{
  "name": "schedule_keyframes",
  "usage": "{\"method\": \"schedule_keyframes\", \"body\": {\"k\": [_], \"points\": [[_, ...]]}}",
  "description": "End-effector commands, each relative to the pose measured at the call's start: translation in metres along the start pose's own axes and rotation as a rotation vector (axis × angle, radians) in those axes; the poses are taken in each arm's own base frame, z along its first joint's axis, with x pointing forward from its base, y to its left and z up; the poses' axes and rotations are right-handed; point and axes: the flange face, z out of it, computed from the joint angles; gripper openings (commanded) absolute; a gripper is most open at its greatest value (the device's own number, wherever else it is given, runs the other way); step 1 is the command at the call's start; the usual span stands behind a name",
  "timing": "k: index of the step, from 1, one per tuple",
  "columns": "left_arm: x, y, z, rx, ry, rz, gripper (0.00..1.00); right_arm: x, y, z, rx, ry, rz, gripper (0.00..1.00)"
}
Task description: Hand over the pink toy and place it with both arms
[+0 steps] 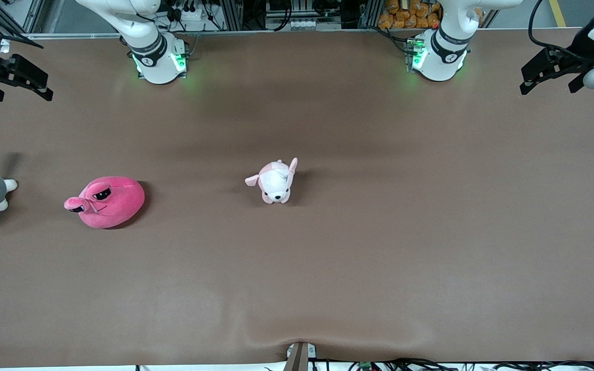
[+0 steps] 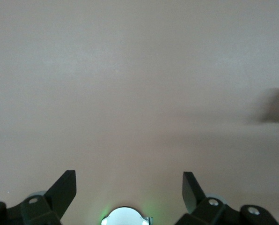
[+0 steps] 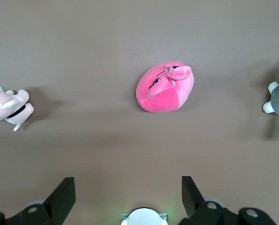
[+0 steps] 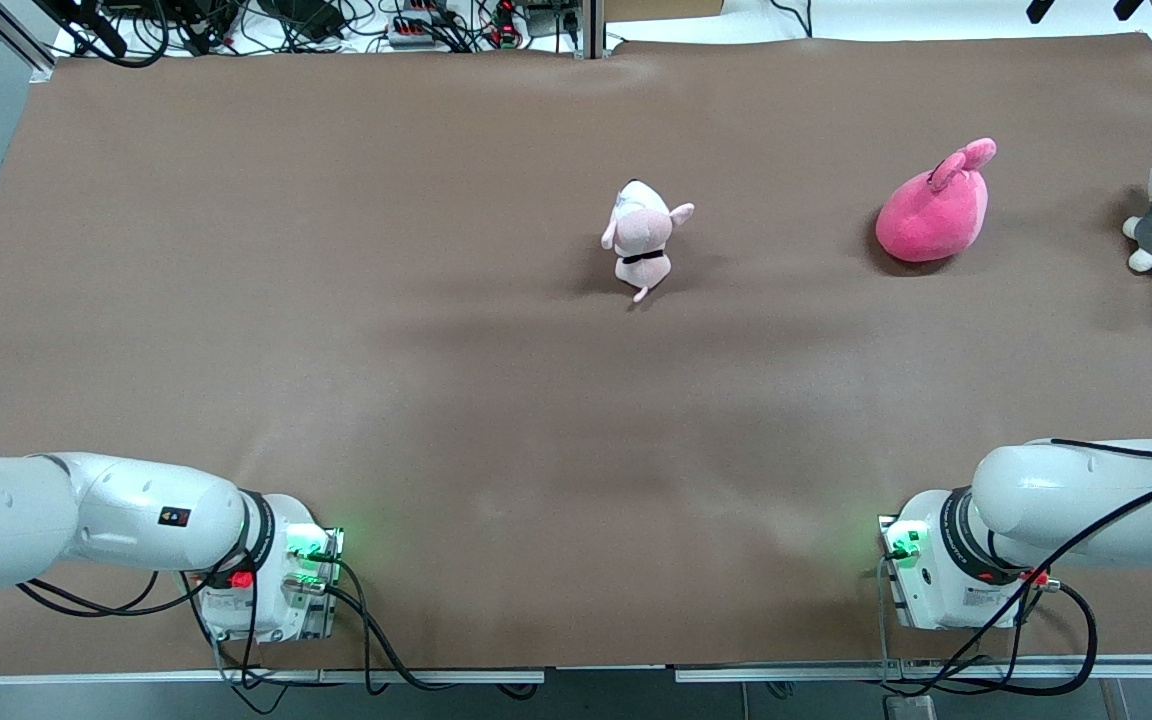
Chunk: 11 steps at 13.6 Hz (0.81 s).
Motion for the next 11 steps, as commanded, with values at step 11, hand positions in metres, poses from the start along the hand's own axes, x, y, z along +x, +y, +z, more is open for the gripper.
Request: {"method": "schedule_keyframes", "body": {"k": [11], "points": [[0.016,0.002,-0.012,-0.024,0.013,0.022,1.00,0.004,-0.004,-0.006,0.025,0.000,-0.009,1.00]]}}
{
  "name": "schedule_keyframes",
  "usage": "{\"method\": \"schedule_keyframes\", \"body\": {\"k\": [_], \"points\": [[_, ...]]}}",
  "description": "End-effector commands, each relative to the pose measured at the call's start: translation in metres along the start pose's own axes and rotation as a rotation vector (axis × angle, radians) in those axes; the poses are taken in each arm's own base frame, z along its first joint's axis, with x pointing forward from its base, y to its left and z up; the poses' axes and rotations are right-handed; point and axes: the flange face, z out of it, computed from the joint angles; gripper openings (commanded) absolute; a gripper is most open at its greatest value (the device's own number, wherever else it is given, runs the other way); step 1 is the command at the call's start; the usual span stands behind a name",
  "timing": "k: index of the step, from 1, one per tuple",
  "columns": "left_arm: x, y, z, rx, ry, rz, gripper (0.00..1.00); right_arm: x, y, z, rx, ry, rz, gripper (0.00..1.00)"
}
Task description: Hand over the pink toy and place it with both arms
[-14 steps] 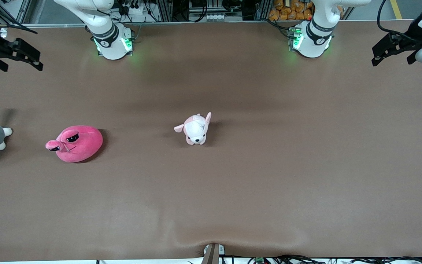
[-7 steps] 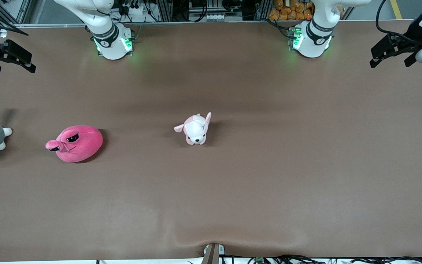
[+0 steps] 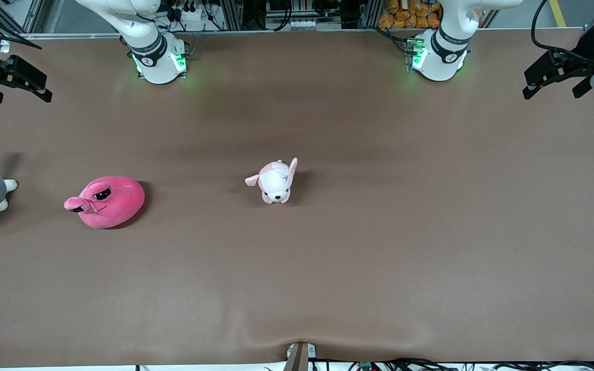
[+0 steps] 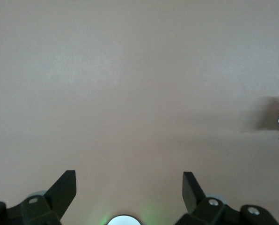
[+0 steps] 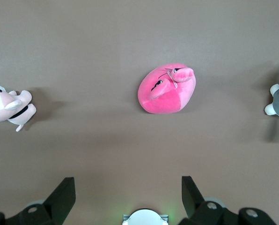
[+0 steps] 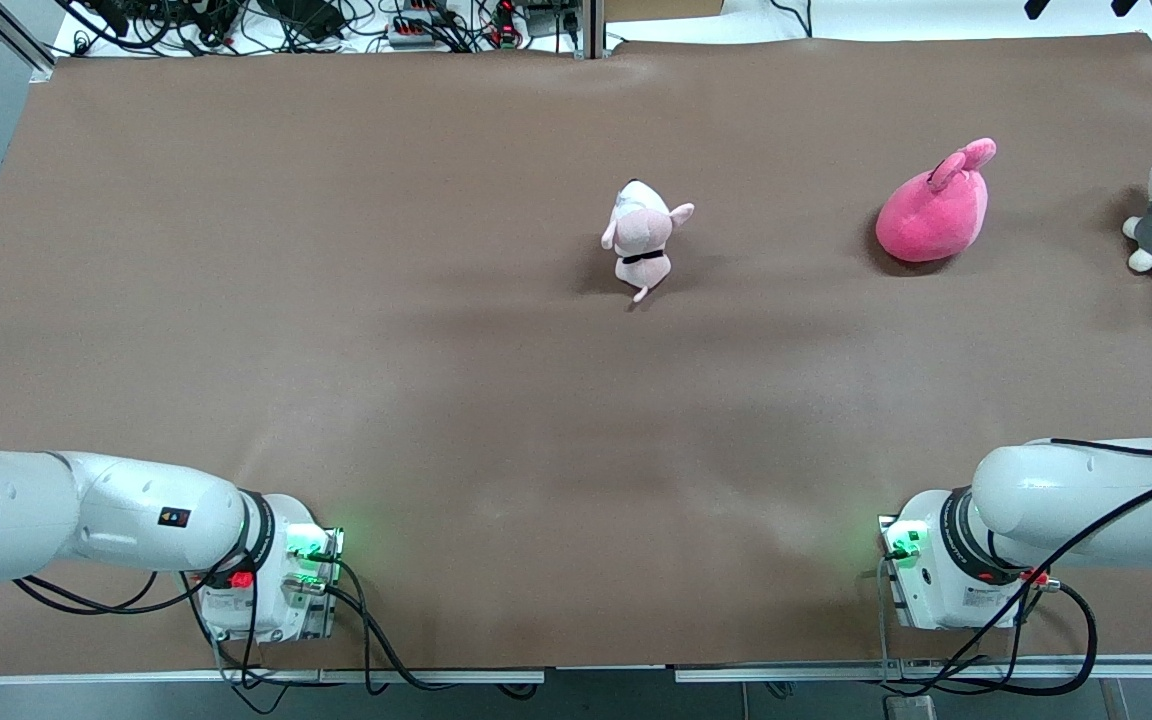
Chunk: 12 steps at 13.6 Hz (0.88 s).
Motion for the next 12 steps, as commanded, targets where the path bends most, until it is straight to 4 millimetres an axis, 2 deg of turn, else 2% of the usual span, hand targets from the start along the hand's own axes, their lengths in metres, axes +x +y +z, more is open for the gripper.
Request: {"method": "schedule_keyframes", "body": {"k": [1,12], "points": [[0.0022,-0.0035,-0.0017,-0.019,-0.024,0.018,1.00,0.0021,0.0006,-0.0040,0.021,-0.003,0.000,1.00],[0.0016,-0.0066,-0.0015,-0.007,-0.031,0.020,1.00,0.0014,0.0033,-0.0027,0.018,-0.012,0.007,1.00]]}}
